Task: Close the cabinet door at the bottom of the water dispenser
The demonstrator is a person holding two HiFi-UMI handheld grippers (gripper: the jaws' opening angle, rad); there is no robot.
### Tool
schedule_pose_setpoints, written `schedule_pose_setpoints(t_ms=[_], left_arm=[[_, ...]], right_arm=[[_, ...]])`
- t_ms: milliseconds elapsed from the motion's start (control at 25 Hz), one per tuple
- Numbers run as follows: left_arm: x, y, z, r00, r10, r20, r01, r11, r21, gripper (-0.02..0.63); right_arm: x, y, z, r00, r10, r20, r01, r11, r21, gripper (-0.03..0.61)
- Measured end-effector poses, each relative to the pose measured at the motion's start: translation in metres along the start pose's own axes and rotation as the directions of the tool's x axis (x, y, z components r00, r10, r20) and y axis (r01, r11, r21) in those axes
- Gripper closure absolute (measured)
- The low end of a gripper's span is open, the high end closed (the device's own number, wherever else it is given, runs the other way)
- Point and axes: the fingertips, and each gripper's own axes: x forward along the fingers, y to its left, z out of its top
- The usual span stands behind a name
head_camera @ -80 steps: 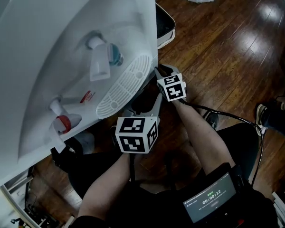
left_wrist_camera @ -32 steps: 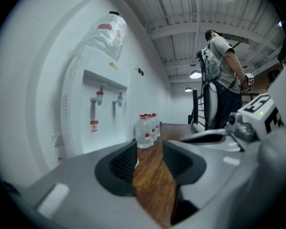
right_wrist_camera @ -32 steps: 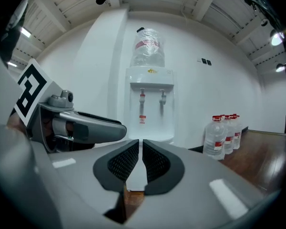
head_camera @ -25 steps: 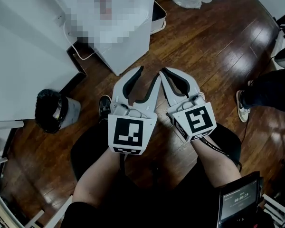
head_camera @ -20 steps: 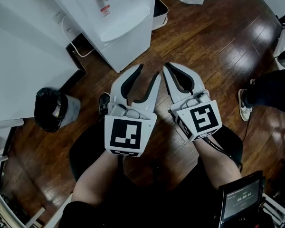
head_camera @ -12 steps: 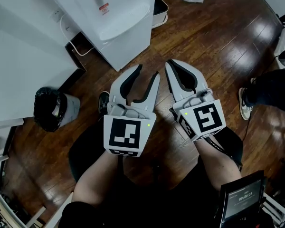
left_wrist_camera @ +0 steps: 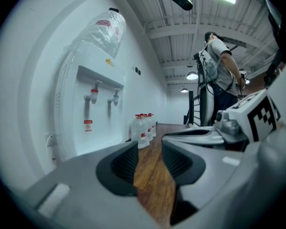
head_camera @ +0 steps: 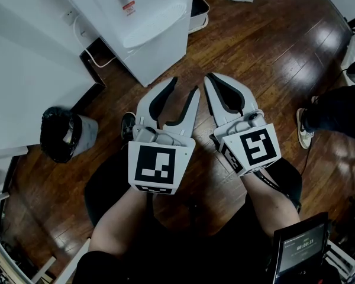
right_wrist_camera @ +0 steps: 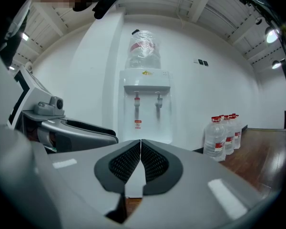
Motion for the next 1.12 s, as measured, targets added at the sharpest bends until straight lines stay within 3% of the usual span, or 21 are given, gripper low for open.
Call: schedule_pose_setpoints(t_ms=[1120], left_arm=[[0.0004,0.0042,-0.0024,1.0,0.018,0.006,-0.018,1.0,-0.004,0.436]], right_arm=[[-0.0013,0.0014,0.0032,1.0,0.005,0.01,-0.005,1.0,0.004,0.573]])
